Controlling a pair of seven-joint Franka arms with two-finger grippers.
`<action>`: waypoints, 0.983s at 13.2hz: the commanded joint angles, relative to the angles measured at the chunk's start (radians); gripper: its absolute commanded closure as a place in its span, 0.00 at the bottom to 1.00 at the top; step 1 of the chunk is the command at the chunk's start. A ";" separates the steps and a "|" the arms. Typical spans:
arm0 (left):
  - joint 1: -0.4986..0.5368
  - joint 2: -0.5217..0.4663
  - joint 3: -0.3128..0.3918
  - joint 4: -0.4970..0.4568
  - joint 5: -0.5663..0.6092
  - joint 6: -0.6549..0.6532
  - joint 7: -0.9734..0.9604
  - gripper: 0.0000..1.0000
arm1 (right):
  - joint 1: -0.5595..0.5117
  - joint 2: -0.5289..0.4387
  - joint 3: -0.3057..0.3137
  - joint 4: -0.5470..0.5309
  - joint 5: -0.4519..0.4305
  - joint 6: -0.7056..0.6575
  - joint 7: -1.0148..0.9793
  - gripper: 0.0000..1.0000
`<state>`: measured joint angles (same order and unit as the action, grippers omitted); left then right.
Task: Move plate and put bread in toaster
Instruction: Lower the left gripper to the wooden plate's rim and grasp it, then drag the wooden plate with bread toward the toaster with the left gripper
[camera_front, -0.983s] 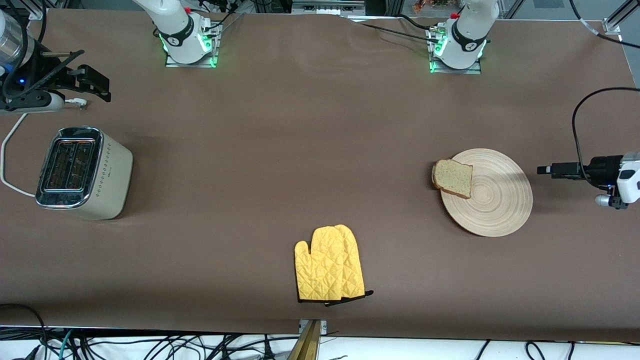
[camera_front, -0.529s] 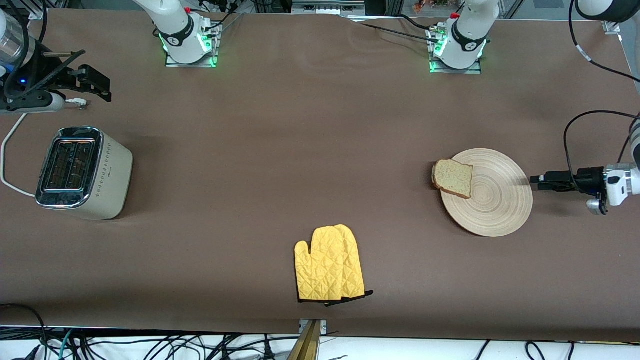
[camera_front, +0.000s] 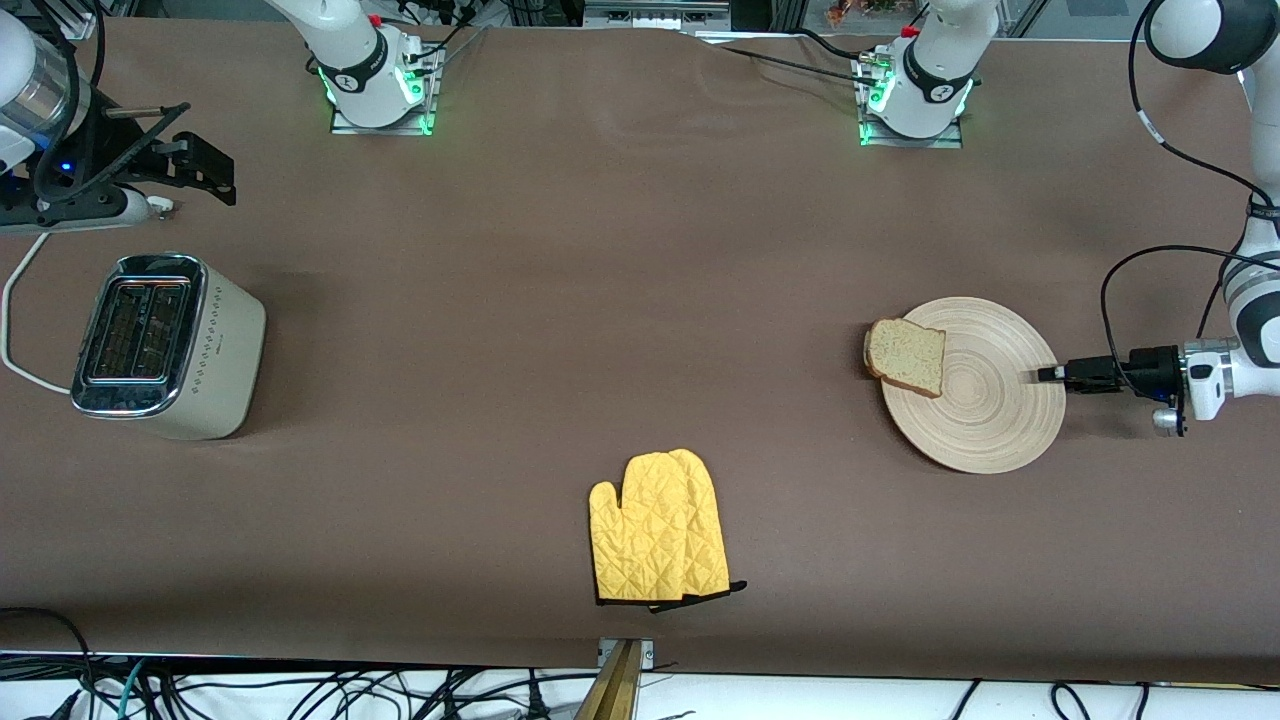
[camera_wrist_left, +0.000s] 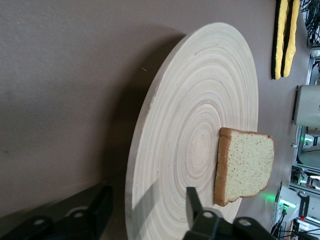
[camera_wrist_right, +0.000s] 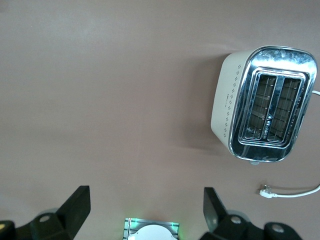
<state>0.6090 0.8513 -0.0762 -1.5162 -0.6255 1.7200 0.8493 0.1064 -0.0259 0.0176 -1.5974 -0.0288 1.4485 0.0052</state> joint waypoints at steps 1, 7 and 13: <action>0.011 0.014 -0.002 0.018 -0.026 -0.003 0.019 1.00 | -0.002 -0.008 0.004 -0.006 -0.010 0.001 0.013 0.00; -0.006 0.022 -0.002 0.019 -0.023 -0.002 0.014 1.00 | 0.016 -0.008 0.007 -0.004 -0.011 0.007 0.015 0.00; 0.000 0.011 -0.091 0.022 -0.030 -0.080 -0.105 1.00 | 0.018 -0.006 0.007 -0.004 -0.011 0.009 0.013 0.00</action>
<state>0.6133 0.8559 -0.1339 -1.5125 -0.6436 1.6727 0.8106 0.1200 -0.0236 0.0218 -1.5974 -0.0288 1.4500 0.0052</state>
